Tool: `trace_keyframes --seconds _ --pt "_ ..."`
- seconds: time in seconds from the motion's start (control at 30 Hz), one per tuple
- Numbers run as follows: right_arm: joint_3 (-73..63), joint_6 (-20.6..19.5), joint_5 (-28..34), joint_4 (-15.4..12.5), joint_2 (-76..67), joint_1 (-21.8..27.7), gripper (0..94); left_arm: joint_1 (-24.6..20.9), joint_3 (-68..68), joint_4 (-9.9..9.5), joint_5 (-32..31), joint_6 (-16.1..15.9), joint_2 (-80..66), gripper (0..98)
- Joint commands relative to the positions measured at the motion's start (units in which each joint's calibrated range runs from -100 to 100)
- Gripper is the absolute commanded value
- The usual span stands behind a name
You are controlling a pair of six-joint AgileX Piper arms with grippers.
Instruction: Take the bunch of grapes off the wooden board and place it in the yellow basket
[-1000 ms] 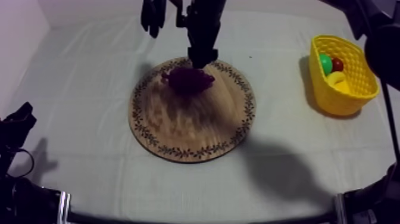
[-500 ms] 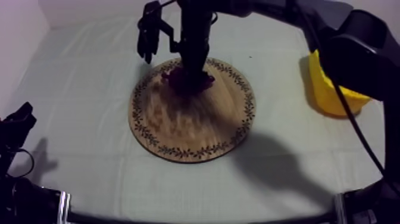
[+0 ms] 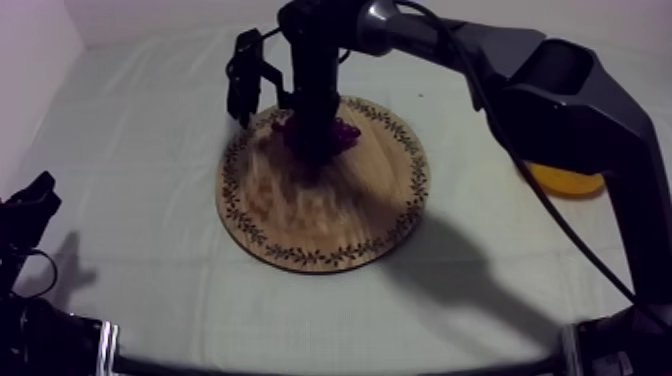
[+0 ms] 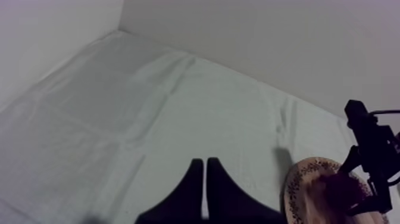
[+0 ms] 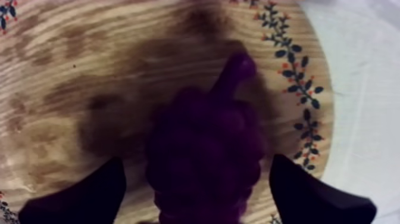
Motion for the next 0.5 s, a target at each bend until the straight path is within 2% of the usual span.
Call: trace_keyframes --seconds 0.0,0.23,0.47 --pt "-0.1 0.0 0.2 0.0 0.6 -0.1 59.7 0.0 0.0 0.01 0.0 0.0 0.0 0.0" --pt "-0.2 -0.5 0.6 -0.2 1.4 -0.3 34.3 0.0 0.0 0.01 0.0 0.0 0.0 0.0" --pt "0.3 -0.9 0.8 0.1 -2.4 -0.3 28.5 0.0 0.0 0.01 0.0 0.0 0.0 0.0"
